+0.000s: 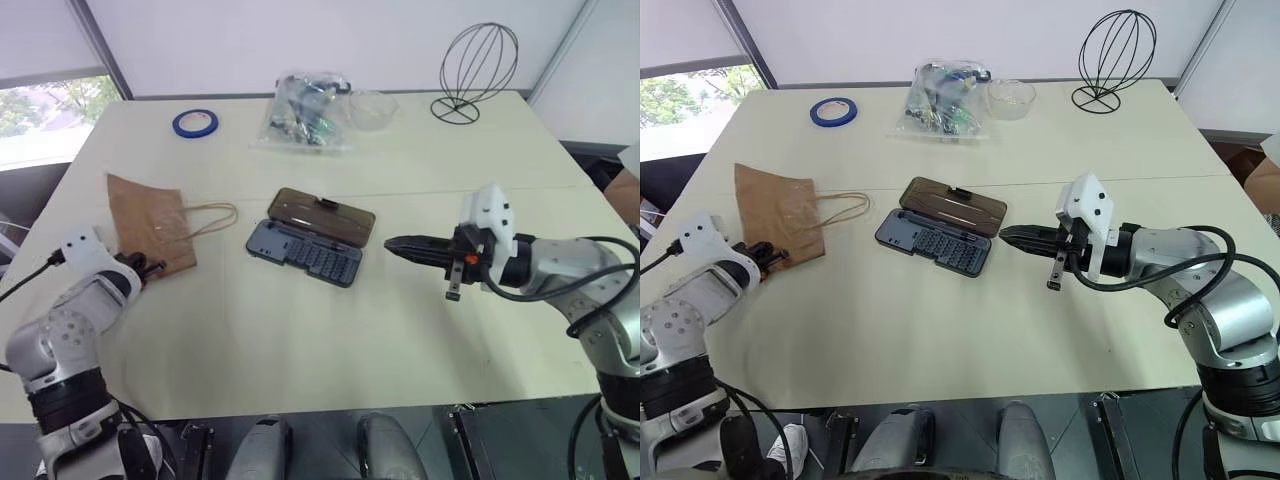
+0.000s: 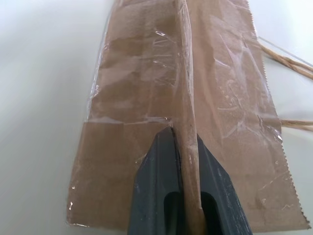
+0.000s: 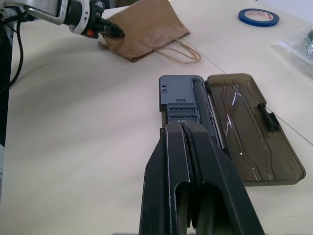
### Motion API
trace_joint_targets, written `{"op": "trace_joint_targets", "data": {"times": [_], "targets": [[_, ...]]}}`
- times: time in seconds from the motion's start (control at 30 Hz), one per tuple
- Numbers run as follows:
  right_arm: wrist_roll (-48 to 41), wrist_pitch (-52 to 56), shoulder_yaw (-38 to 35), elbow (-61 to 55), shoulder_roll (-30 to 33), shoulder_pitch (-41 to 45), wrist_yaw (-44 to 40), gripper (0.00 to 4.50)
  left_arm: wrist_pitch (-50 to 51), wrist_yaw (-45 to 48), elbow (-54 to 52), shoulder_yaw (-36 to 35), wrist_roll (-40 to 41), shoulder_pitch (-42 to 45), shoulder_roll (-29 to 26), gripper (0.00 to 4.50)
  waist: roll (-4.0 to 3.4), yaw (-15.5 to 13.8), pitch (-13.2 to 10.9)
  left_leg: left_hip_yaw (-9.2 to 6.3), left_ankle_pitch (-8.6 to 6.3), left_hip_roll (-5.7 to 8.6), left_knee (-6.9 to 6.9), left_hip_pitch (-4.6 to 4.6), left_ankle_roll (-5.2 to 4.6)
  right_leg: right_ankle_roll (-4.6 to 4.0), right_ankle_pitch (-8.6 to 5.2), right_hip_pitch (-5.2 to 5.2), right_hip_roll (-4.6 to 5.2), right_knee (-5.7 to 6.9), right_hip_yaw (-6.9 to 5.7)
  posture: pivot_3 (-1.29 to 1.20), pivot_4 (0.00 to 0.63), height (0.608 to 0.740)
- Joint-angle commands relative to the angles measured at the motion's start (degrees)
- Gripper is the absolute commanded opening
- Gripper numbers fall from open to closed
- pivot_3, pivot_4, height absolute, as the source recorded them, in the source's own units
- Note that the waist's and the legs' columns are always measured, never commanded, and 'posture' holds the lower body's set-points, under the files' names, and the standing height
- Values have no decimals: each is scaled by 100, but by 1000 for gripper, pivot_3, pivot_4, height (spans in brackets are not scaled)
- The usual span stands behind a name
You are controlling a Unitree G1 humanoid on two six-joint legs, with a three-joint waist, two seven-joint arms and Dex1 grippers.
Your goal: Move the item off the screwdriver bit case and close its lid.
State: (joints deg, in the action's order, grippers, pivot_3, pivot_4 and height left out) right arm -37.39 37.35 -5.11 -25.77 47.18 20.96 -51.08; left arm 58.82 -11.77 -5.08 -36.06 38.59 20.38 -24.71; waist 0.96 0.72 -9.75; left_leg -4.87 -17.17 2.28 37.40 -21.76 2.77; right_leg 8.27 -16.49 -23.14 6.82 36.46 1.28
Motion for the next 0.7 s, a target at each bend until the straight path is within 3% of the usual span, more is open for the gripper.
{"op": "trace_joint_targets", "data": {"times": [0.03, 0.37, 0.7], "targets": [[-82, -39, -137, -187, 21, 37, -22, 0, -556, -124, 294, -489, -350, 94, -307, 19, 0, 4, 0, 0, 0, 0, 0, 0, 0, 0, 0, -1, 0, 0, 0, 0, 150, 740], [-35, -78, -34, -112, -18, 134, -125, 0, -1104, -208, 862, -942, -664, 20, -530, 19, 2, -22, 1, -2, 0, 1, 3, -6, 0, 0, 0, -2, 1, 1, 0, 0, 150, 740], [4, -83, 1, -84, -39, 189, -172, 0, -335, 93, 381, -792, -56, -188, -51, 19, 3, -18, 2, -3, 0, 1, 7, -6, 0, 1, 0, -7, 2, 15, 0, 0, 150, 740]]}}
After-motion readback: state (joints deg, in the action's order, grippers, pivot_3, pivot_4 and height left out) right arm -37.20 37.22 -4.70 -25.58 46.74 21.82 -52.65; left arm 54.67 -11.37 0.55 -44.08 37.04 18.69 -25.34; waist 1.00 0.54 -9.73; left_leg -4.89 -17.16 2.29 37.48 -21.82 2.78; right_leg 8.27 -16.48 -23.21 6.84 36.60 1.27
